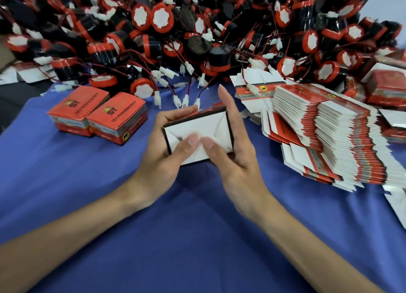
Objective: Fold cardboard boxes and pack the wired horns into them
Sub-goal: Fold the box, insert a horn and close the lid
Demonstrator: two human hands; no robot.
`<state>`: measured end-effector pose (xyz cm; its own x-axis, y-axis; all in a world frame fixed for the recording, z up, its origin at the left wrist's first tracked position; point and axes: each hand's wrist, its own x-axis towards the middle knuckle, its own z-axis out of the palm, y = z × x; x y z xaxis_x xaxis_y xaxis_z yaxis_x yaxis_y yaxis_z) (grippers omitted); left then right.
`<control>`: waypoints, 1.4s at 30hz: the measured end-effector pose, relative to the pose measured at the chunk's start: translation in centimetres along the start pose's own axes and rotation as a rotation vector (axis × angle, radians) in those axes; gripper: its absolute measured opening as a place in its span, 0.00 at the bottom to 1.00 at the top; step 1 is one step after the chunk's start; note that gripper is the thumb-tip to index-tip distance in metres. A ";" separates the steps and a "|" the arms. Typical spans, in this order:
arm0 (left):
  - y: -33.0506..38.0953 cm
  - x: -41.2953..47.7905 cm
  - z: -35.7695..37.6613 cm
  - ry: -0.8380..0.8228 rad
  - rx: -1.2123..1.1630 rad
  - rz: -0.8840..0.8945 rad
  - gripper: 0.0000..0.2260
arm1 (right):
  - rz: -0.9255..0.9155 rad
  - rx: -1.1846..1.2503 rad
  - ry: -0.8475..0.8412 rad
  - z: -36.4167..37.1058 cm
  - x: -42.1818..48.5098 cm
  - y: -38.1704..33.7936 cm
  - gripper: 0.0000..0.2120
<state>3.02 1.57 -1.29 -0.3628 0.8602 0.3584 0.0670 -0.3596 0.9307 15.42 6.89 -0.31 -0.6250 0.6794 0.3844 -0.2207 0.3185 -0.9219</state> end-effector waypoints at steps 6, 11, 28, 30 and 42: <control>-0.2 0.1 -0.1 -0.023 0.129 0.057 0.14 | 0.015 0.043 0.018 -0.2 0.1 0.0 0.34; -0.3 0.2 0.0 -0.049 0.142 0.103 0.14 | 0.006 -0.022 0.071 -0.2 0.1 0.4 0.38; -0.7 0.7 -0.7 0.159 0.419 0.181 0.09 | 0.390 0.556 0.222 0.3 0.2 0.8 0.54; -0.7 0.5 -0.6 0.039 0.358 0.139 0.11 | 0.350 0.507 0.219 0.3 0.1 0.9 0.46; -0.7 1.9 -1.9 -0.157 0.196 -0.147 0.23 | -0.102 -0.576 -0.086 1.0 -0.7 1.9 0.50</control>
<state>0.50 2.77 -1.37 -0.2345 0.9489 0.2113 0.2084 -0.1633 0.9643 14.70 6.40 -2.34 -0.6857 0.5779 0.4425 0.1443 0.7038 -0.6956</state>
